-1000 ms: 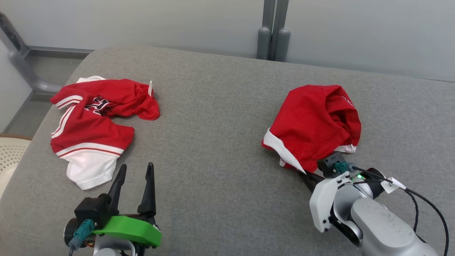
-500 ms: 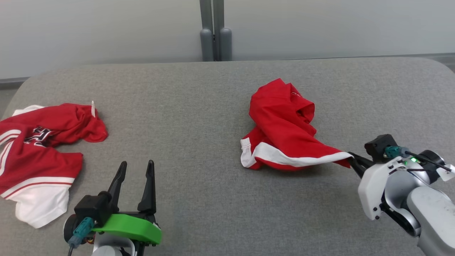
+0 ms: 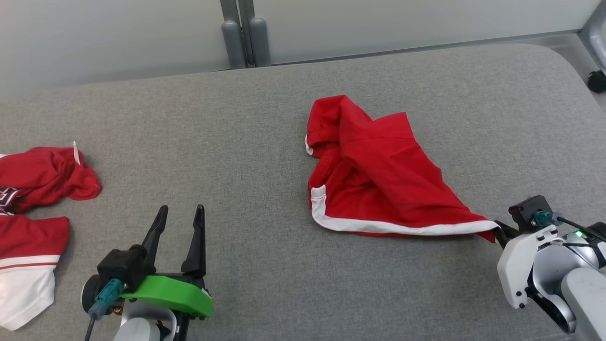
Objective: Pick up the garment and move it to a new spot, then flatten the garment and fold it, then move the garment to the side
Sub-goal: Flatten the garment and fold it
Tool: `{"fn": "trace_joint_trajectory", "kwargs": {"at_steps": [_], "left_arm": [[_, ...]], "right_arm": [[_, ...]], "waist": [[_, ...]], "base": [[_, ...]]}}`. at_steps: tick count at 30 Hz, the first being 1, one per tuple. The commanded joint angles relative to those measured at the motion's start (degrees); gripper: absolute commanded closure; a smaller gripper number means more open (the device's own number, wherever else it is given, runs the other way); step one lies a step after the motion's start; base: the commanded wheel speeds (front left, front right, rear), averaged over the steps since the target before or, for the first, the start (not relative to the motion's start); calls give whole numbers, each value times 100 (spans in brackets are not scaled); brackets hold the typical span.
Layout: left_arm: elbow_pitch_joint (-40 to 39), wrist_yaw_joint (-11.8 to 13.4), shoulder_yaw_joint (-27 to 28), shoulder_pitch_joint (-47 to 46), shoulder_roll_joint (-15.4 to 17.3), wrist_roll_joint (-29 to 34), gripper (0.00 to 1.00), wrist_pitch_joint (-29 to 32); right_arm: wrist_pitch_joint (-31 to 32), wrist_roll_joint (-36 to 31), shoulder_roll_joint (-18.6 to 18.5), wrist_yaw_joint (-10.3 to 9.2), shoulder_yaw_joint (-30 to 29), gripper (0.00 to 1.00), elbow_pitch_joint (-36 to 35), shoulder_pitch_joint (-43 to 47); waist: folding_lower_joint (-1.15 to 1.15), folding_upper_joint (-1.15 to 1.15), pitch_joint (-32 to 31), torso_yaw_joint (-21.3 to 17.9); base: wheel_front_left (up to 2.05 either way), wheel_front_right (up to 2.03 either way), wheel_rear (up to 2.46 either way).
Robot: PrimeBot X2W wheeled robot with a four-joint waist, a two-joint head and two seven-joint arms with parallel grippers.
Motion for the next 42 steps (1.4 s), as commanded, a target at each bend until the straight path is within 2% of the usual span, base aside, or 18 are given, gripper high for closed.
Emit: {"fn": "trace_joint_trajectory", "kwargs": {"at_steps": [1, 6, 12, 16, 21, 23, 27, 32, 38, 42], "left_arm": [[7, 8, 4, -51, 52, -10, 0, 14], [-86, 76, 83, 40, 136, -59, 0, 43], [-308, 83, 7, 147, 234, -96, 0, 345], [-457, -15, -302, 28, 326, -143, 0, 1013], [-552, -134, -859, -282, 423, -363, 0, 1928], [-523, -161, -1123, -483, 485, -425, 0, 2285], [-426, -178, -1447, -912, 370, -940, 0, 2972], [-137, -178, -1693, -1490, 401, -1328, 0, 3710], [423, -180, -1824, -1986, 367, -1366, 0, 3900], [860, -181, -1820, -2220, 335, -1378, 0, 3695]], "right_arm": [[-11, -76, 74, -6, -69, 0, 6, 104], [-67, -209, 240, -6, -443, 0, -232, 269], [5, -344, 434, -5, -1039, 0, -913, 638], [-25, -446, 624, -5, -1479, 0, -1455, 870], [-378, -600, 1055, -6, -1854, 0, -1918, 1016], [-574, -611, 1261, -6, -1892, 0, -1930, 1013], [-952, -688, 1620, -6, -1954, 0, -1756, 880], [-1307, -758, 1822, -6, -1806, 0, -1421, 672], [-1485, -748, 1890, -6, -1685, 0, -1101, 503], [-1519, -773, 1903, -6, -1667, 0, -966, 431]], "waist": [[0, 0, -33, -45], [0, 0, -137, -107], [0, 0, -228, -201], [0, 0, -169, -309], [0, 0, -22, -518], [0, 0, 54, -602], [0, 0, 225, -758], [0, 0, 403, -957], [0, 0, 525, -1171], [0, 0, 540, -1218]], "base": [[0, 0, 0], [0, 0, 0], [0, 0, 0], [0, 0, 0], [0, 0, 0], [0, 0, 0], [0, 0, 0], [0, 0, 0], [0, 0, 0], [0, 0, 0]]}}
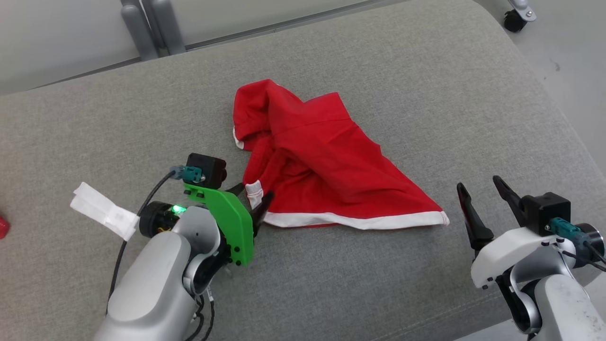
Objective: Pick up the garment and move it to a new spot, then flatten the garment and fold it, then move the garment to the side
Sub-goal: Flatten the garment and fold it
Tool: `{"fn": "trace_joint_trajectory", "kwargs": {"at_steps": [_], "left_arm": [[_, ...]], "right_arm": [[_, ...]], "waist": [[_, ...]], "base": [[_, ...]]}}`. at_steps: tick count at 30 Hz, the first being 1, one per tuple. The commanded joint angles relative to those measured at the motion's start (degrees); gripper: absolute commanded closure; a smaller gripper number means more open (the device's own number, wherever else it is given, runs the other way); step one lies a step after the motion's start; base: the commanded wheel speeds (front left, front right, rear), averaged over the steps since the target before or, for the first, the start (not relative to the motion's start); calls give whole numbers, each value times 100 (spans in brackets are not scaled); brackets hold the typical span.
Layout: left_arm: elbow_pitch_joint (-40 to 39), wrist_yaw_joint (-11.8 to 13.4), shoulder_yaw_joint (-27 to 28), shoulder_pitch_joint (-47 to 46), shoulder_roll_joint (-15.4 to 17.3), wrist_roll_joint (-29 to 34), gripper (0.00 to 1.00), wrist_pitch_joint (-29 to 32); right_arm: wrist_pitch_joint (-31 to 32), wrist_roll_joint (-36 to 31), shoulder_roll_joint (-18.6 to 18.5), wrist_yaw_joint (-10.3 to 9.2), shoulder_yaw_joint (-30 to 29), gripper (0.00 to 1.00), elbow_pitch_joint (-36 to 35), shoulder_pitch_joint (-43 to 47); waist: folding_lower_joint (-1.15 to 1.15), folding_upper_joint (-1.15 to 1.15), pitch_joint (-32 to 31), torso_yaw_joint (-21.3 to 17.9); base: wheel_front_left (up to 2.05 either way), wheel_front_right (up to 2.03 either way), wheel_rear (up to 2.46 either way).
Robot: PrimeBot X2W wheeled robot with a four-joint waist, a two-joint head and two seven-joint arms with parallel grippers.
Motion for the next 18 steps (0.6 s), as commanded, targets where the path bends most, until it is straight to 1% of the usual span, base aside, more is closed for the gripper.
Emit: {"fn": "trace_joint_trajectory", "kwargs": {"at_steps": [1, 6, 7, 8, 9, 10, 14, 18], "left_arm": [[151, -14, 43, -133, -8, 27, 0, -102], [684, -14, 121, -336, -121, -163, 0, -341], [748, -14, 126, -358, -160, -265, 27, -359], [816, -14, 86, -388, -195, -348, 64, -365], [850, -14, 61, -415, -202, -386, 96, -396], [884, -14, 47, -446, -212, -455, 100, -442], [990, -14, 14, -415, -210, -766, 100, -653], [961, -15, 163, -186, -204, -1117, 100, -978]], "right_arm": [[-39, -48, 13, -6, 19, 0, 38, -97], [-41, -25, 41, -6, 129, 0, 151, -170], [-49, -14, 43, -6, 150, 0, 161, -190], [-63, -4, 44, -6, 158, 0, 177, -199], [-66, -2, 39, -6, 153, 0, 191, -200], [-67, 2, 34, -6, 151, 0, 205, -195], [-62, 7, -22, -6, 108, 0, 251, -151], [-87, 17, -53, -6, 37, 0, 244, -98]], "waist": [[0, 0, 27, -40], [0, 0, 12, 28], [0, 0, 11, 44], [0, 0, 6, 68], [0, 0, 2, 96], [0, 0, -4, 135], [0, 0, -89, 323], [0, 0, -211, 563]], "base": [[0, 0, 0], [0, 0, 0], [0, 0, 0], [0, 0, 0], [0, 0, 0], [0, 0, 0], [0, 0, 0], [0, 0, 0]]}}
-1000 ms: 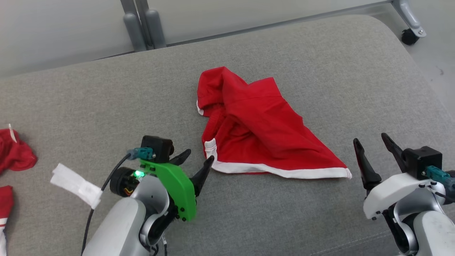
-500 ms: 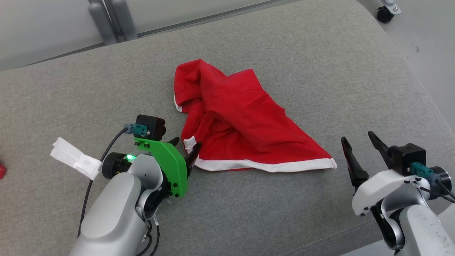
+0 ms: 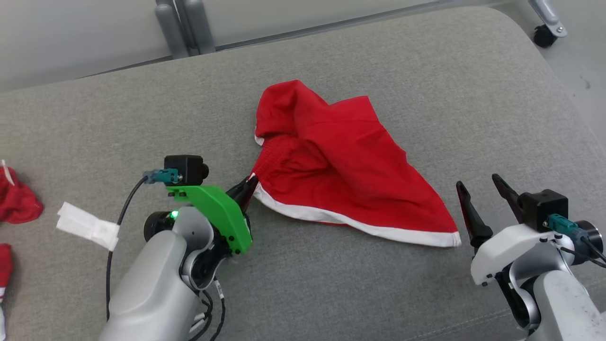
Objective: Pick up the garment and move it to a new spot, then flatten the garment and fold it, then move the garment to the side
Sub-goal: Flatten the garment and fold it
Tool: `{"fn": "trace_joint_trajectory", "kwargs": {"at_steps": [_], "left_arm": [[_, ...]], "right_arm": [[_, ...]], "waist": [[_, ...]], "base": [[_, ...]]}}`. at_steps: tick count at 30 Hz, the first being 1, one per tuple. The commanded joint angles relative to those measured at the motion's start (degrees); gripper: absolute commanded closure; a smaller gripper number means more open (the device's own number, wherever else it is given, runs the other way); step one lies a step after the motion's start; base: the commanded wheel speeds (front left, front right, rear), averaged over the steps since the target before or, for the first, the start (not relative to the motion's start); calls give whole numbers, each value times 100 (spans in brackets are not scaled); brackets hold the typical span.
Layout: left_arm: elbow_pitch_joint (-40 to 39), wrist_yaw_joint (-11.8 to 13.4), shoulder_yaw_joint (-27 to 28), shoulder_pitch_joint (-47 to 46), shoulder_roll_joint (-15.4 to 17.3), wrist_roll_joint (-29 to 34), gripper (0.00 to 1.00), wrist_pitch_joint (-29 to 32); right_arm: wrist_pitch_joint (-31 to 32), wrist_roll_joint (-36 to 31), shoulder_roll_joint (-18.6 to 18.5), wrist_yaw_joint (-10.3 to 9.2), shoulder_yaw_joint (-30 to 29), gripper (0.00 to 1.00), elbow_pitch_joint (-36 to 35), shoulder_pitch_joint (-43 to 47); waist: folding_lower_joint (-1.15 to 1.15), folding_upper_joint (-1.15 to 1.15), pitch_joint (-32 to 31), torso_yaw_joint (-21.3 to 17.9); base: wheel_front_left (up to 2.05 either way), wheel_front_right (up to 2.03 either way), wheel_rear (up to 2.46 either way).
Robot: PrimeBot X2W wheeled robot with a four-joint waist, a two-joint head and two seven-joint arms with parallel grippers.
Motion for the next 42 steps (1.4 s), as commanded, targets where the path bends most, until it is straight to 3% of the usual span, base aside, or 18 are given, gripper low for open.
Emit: {"fn": "trace_joint_trajectory", "kwargs": {"at_steps": [1, 6, 21, 22, 23, 27, 31, 42], "left_arm": [[-17, -15, 94, 172, 66, -85, 100, -113], [-191, 104, 385, 638, 171, -340, 100, -432], [-1180, 834, 860, 2132, 430, -496, 100, -1034], [-1222, 849, 847, 2190, 451, -465, 58, -1045], [-1280, 867, 828, 2262, 472, -438, 0, -1043], [-1571, 789, 842, 2434, 640, -341, 0, -1206], [-2031, 869, 933, 2562, 918, -83, 0, -1518], [-3277, 1410, 1253, 2962, 1688, 1045, 0, -2553]], "right_arm": [[-36, 23, -30, -6, -27, 0, 2, 60], [-57, 41, -69, -6, -105, 0, 29, 116], [-91, 84, -125, -6, -158, 0, 119, 144], [-87, 86, -134, -6, -158, 0, 121, 145], [-86, 85, -148, -6, -156, 0, 118, 141], [-142, 105, -166, -6, -187, 0, 89, 157], [-266, 128, -103, -6, -256, 0, 24, 238], [-1071, 157, 182, -6, -390, 0, -296, 511]], "waist": [[0, 0, -142, 221], [0, 0, -281, 535], [0, 0, -441, 1062], [0, 0, -455, 1074], [0, 0, -472, 1084], [0, 0, -567, 1088], [0, 0, -700, 1081], [0, 0, -1124, 987]], "base": [[0, 0, 0], [0, 0, 0], [0, 0, 0], [0, 0, 0], [0, 0, 0], [0, 0, 0], [0, 0, 0], [0, 0, 0]]}}
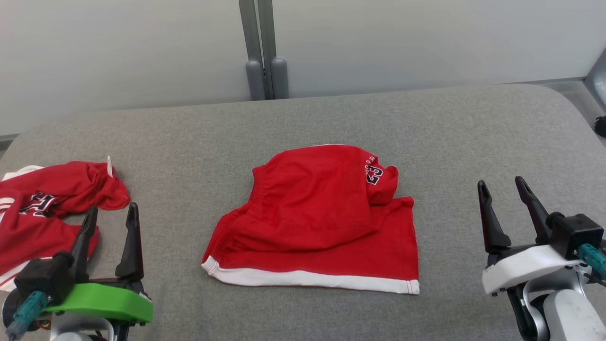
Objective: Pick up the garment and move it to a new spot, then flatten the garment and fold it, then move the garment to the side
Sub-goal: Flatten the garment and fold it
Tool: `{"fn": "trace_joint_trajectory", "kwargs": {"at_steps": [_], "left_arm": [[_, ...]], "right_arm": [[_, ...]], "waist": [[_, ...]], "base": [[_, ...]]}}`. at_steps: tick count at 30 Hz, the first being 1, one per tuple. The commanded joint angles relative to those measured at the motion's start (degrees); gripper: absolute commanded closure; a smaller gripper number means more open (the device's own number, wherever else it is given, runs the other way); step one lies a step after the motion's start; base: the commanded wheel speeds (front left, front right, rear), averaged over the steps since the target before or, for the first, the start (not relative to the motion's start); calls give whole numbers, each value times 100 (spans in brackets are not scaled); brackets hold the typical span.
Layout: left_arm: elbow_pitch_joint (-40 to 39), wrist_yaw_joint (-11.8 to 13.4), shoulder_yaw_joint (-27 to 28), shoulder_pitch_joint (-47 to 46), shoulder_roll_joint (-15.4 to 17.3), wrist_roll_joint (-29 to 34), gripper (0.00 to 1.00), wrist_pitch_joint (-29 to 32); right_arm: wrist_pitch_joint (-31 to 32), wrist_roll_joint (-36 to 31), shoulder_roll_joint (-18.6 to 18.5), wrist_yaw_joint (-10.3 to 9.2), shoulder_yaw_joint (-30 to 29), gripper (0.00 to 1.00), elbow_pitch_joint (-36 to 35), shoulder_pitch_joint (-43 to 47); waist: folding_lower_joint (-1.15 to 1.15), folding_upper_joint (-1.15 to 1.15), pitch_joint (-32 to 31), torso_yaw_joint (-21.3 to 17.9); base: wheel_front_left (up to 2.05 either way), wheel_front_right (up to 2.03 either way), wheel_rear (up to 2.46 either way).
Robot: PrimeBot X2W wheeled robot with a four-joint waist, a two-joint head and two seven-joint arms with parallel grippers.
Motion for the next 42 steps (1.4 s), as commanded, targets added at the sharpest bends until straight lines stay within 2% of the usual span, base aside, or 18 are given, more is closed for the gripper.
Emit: {"fn": "trace_joint_trajectory", "kwargs": {"at_steps": [1, 4, 10, 16, 25, 27, 28, 32, 36, 42], "left_arm": [[-86, 50, 5, 130, 64, 156, 0, -88], [-204, 129, -29, 314, 122, 473, 0, -232], [-240, 216, 73, 765, -143, 678, 0, -340], [-271, 21, 186, 957, -383, 926, 0, -338], [-54, -203, 304, 952, -535, 972, 0, -336], [34, -271, 245, 916, -518, 898, 0, -187], [125, -361, 220, 909, -577, 656, 0, 71], [308, -747, -112, 702, -343, 361, 0, 1184], [319, -899, -218, 429, -173, 100, 0, 1996], [473, -1078, -280, -157, -45, -211, 0, 2692]], "right_arm": [[-89, 2, 32, -6, 1, 0, -26, 123], [-210, 110, 95, -6, 118, 0, -17, 330], [-278, 192, 123, -6, 238, 0, 98, 708], [-144, 241, 90, -6, 381, 0, 192, 759], [194, 328, 64, -6, 462, 0, 273, 779], [482, 396, 59, -5, 579, 0, 334, 815], [666, 493, 63, -4, 651, 0, 353, 814], [1403, 797, -9, -4, 958, 0, 400, 814], [1980, 980, -26, -3, 1079, 0, 439, 757], [2581, 1095, 111, -3, 1204, 0, 635, 362]], "waist": [[0, 0, -89, -46], [0, 0, -159, -60], [0, 0, -219, -101], [0, 0, -216, -123], [0, 0, -204, -103], [0, 0, -195, -94], [0, 0, -190, -84], [0, 0, -139, -35], [0, 0, -36, 8], [0, 0, 386, -22]], "base": [[0, 0, 0], [0, 0, 0], [0, 0, 0], [0, 0, 0], [0, 0, 0], [0, 0, 0], [0, 0, 0], [0, 0, 0], [0, 0, 0], [0, 0, 0]]}}
